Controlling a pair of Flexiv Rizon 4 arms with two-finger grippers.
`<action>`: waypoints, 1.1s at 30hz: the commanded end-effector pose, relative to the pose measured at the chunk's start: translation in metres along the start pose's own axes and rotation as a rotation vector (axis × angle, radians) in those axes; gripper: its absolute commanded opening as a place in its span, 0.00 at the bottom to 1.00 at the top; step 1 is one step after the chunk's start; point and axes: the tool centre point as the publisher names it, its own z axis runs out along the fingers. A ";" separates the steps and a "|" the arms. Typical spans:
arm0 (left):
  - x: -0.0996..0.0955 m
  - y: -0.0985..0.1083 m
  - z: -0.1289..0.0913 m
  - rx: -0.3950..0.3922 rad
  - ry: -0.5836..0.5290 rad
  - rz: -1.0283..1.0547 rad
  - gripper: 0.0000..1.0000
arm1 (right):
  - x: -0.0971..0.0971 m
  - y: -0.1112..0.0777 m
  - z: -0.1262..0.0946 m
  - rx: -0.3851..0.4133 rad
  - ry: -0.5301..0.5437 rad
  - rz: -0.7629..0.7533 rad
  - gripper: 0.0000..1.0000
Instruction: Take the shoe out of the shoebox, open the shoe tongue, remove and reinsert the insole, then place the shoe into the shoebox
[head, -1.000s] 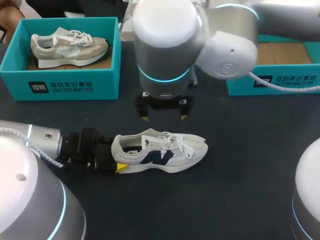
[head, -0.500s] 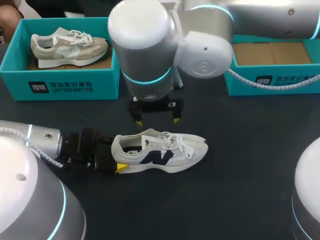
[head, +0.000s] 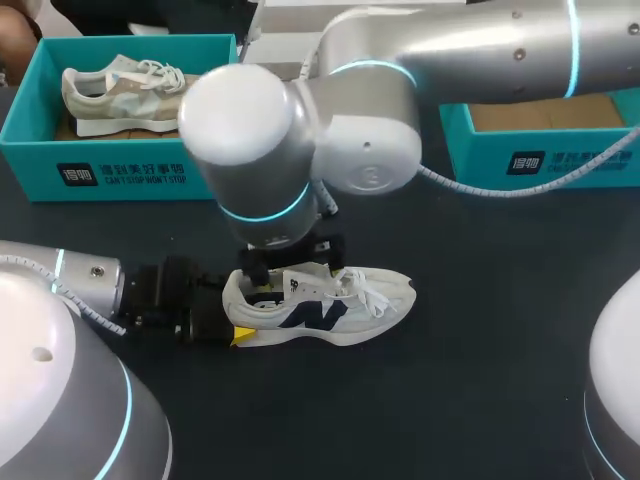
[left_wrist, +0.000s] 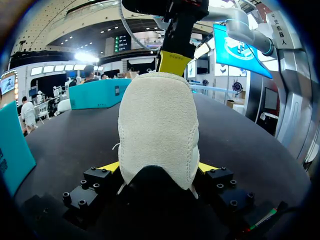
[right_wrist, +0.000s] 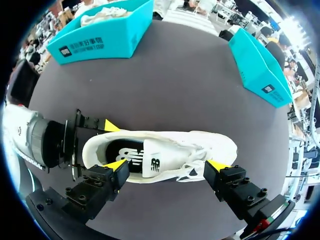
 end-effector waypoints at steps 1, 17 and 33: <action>0.000 0.003 0.000 -0.005 0.001 -0.002 0.00 | 0.025 -0.007 0.013 -0.006 -0.328 0.226 1.00; 0.000 0.003 0.000 -0.005 0.001 -0.002 0.00 | 0.005 -0.004 0.031 0.004 -0.484 0.294 1.00; 0.000 0.003 0.000 -0.005 0.001 -0.002 0.00 | -0.036 -0.007 0.006 0.011 -0.568 0.342 0.14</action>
